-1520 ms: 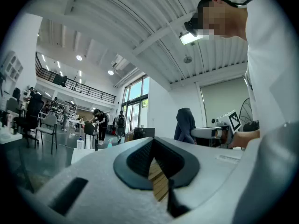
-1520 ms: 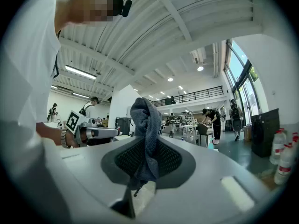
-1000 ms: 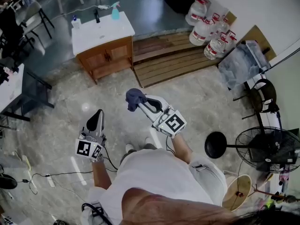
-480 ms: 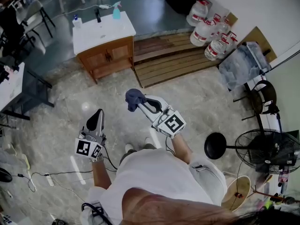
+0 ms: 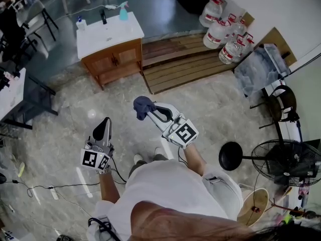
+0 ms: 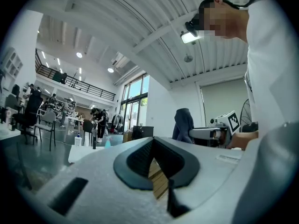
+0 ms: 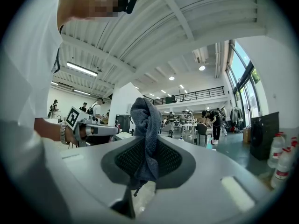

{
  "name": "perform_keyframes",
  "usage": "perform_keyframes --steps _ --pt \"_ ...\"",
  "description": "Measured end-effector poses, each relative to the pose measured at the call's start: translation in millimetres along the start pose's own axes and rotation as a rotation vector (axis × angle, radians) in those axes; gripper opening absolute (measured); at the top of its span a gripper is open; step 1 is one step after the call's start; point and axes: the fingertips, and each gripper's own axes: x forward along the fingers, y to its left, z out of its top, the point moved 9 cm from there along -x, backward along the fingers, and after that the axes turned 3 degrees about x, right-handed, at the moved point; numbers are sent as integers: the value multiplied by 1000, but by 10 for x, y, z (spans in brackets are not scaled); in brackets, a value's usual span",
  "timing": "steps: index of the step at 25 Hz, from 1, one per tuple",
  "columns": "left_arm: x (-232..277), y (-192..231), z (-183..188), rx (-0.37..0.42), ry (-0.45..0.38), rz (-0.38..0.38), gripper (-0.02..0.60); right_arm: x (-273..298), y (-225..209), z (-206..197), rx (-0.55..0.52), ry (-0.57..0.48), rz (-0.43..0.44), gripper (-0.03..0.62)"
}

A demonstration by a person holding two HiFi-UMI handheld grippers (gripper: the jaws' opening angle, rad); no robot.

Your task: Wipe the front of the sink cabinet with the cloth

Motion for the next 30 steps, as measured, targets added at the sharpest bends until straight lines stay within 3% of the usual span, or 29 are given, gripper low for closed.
perform_keyframes --steps 7,19,26,30 --pt "257 -189 -66 10 29 -1 -2 -160 -254 -73 21 0 -1 61" --pt "690 -538 -66 73 46 76 -2 -392 -818 -170 26 -24 75 63" --pt "895 -262 -145 83 36 79 -2 -126 -1040 -227 35 -37 88 63" --pt "1073 210 -230 77 30 64 -2 220 -1168 -276 34 -32 74 63"
